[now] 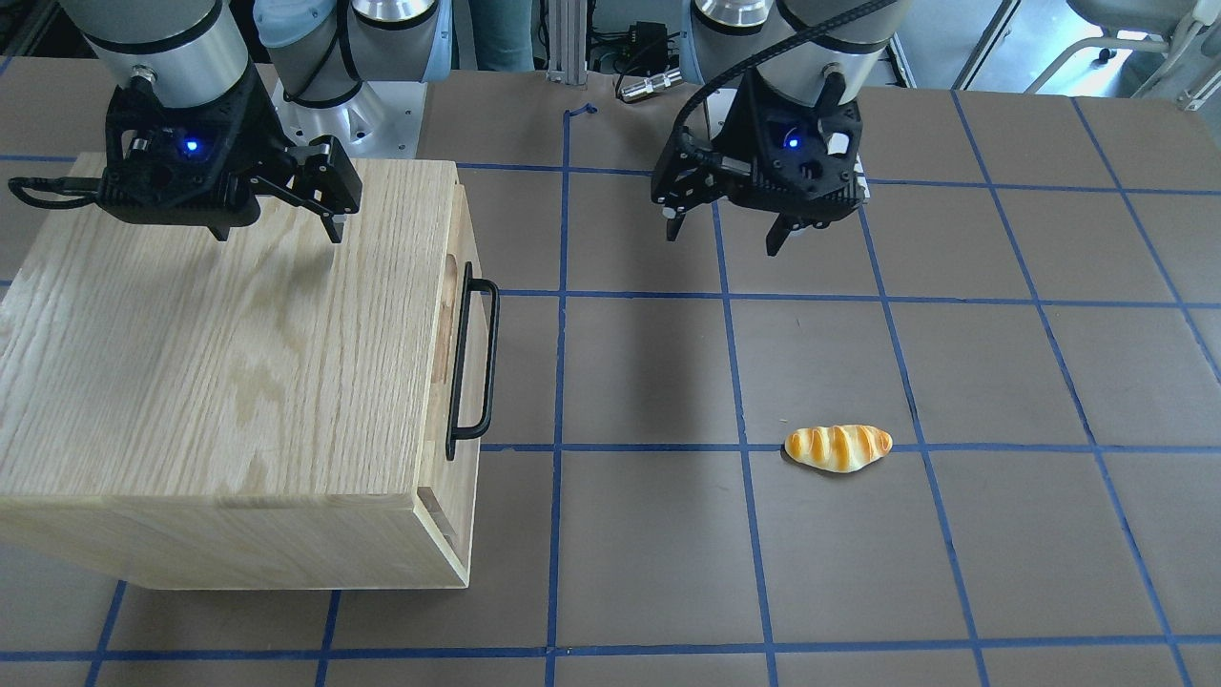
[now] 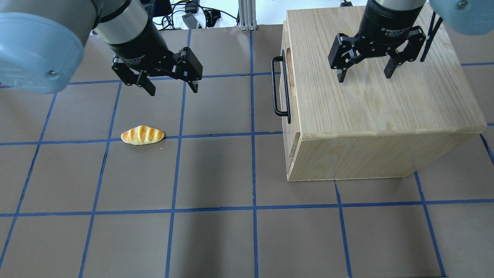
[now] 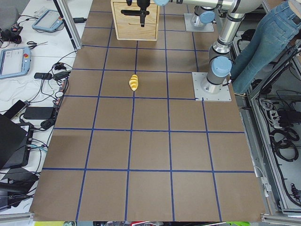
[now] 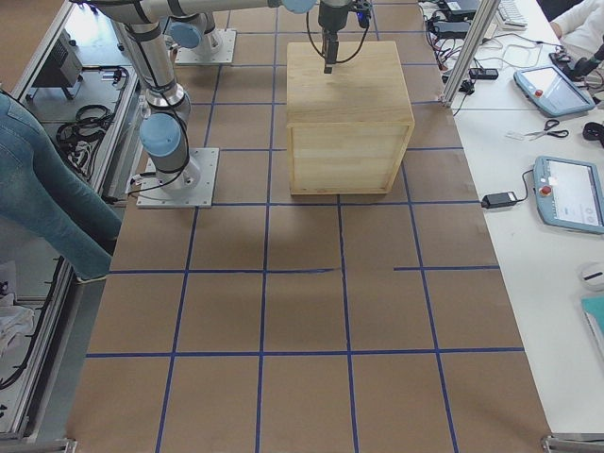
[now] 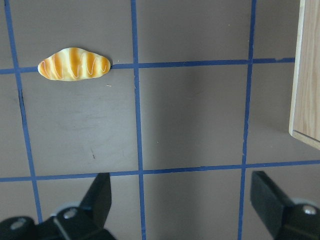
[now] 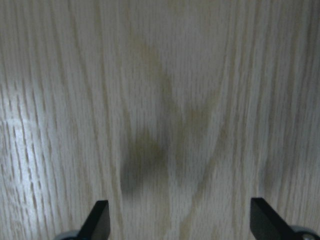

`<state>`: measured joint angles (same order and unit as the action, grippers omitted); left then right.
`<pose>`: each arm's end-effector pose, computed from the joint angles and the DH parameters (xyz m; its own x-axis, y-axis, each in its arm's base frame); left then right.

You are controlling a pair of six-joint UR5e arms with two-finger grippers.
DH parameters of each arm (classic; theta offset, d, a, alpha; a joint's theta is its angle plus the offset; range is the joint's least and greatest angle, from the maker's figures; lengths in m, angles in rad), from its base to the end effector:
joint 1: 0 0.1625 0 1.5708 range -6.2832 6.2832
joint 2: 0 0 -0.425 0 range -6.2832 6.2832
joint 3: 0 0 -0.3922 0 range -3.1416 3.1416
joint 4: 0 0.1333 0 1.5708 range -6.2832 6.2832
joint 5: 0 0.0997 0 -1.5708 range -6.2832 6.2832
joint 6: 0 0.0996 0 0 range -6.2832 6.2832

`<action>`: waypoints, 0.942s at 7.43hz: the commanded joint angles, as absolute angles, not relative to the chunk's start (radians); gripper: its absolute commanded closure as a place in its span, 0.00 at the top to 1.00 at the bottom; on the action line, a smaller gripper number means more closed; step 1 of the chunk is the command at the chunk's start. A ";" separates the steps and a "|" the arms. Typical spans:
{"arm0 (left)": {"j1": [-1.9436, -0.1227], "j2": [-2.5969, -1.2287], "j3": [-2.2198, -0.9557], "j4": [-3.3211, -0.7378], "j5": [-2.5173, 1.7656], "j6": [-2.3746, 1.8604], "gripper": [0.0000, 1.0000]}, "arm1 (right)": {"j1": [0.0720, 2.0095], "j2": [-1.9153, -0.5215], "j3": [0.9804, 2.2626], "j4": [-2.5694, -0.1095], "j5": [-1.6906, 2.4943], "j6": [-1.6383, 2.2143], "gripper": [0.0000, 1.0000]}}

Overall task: Open upper drawer
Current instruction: 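Move the left gripper toward the black handle of the wooden drawer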

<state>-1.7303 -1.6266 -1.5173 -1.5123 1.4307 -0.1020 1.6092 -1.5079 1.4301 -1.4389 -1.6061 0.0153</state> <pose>-0.2281 -0.4910 0.4931 -0.9875 0.0638 0.1444 0.0583 0.9974 -0.0417 0.1493 -0.5065 0.5124 -0.9990 -0.0250 0.0361 -0.0231 0.9983 0.0535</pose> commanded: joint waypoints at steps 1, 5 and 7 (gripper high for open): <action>-1.804 -1.701 -1.516 -1.398 1.335 -0.207 1.00 | 1.609 -1.508 1.431 -1.439 -1.606 0.015 1.00; -1.870 -1.840 -1.519 -1.145 1.284 -0.362 1.00 | 1.609 -1.508 1.430 -1.439 -1.606 0.015 1.00; -1.887 -1.877 -1.519 -1.118 1.253 -0.364 1.00 | 1.609 -1.508 1.430 -1.439 -1.606 0.014 1.00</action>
